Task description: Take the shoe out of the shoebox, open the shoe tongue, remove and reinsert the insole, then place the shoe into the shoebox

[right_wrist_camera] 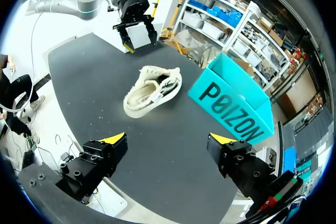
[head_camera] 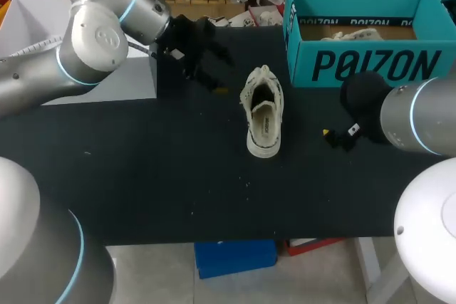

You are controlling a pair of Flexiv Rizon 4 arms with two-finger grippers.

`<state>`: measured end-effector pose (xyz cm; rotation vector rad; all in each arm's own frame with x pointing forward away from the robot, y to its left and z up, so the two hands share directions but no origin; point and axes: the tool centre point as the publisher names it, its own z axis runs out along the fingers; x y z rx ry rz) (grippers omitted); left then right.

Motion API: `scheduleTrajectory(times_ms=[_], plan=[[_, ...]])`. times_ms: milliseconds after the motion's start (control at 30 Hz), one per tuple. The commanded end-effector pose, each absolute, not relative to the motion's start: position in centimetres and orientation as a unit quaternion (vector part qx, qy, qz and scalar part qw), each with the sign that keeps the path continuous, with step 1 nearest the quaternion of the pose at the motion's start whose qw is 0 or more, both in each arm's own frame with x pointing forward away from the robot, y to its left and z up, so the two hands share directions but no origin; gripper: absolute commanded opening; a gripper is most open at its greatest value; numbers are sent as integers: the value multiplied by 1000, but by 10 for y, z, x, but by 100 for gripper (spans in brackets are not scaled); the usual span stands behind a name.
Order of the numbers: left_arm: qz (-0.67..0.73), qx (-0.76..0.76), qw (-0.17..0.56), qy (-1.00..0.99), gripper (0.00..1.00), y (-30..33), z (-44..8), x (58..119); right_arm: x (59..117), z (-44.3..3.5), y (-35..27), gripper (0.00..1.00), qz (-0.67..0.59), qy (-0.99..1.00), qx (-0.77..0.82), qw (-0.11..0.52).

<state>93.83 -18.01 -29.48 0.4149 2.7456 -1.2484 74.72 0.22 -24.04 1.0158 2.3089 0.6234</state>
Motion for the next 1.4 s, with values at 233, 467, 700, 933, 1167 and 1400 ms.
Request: scheduleTrajectory(times_ms=[233,467,700,933,1167,1400], plan=[[-416,105,27,903,100,-138,-266,890,747,-242,2,100,232,856,377,269],[-415,103,19,904,100,-135,-264,885,747,-242,2,100,232,856,377,269],[-415,103,19,904,100,-135,-264,885,747,-242,2,100,232,856,377,269],[-415,103,19,904,100,-135,-264,885,747,-242,2,100,232,856,377,269],[-415,103,19,904,100,-135,-264,885,747,-242,2,100,232,856,377,269],[-415,103,19,904,100,-135,-264,885,747,-242,2,100,232,856,377,269]])
